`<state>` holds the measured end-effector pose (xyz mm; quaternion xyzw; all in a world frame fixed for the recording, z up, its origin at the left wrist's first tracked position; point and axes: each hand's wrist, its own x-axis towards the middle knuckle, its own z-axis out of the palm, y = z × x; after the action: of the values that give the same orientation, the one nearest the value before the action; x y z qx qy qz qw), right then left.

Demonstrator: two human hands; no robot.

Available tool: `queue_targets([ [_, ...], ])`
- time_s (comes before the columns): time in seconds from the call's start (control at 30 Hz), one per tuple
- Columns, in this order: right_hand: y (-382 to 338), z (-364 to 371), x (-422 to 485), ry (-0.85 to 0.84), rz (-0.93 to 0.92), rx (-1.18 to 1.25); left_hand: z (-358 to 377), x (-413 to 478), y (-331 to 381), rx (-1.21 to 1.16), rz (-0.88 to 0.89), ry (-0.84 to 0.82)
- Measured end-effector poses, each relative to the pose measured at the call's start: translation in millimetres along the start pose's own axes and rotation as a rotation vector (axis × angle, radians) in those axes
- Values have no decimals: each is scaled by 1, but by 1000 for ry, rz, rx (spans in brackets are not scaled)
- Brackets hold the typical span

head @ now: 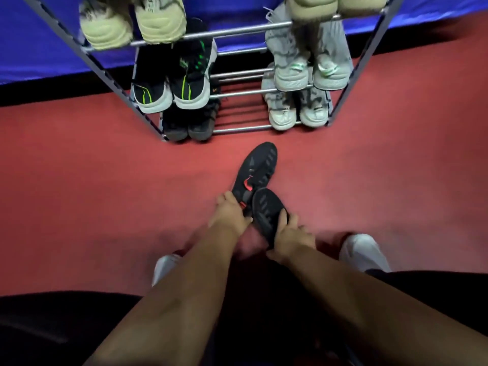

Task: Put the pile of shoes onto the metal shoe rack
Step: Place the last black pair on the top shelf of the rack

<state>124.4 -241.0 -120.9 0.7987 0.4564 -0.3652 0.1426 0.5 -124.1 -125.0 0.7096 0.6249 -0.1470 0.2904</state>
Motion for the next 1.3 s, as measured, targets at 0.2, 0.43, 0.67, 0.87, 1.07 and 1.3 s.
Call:
queue_targets([
  [0.2,11,-8,14,71,-12,191,-3,12,3,-3,30,1],
  [0.43,39,-48,47,274,51,474,1,1,-6,42,-141,-95],
  [0.67,29,-35,25,105,246,250,26,-15,-12,21,-159,-20],
  [0.87,14,-27,28,28,299,351,12,-15,-12,-106,-168,17],
  [1.07,23,-85,15,114,324,405,-33,-26,-4,-236,-213,-37],
  [1.3,6,-183,-39,235,169,219,-126,-73,13,-147,-76,-109],
])
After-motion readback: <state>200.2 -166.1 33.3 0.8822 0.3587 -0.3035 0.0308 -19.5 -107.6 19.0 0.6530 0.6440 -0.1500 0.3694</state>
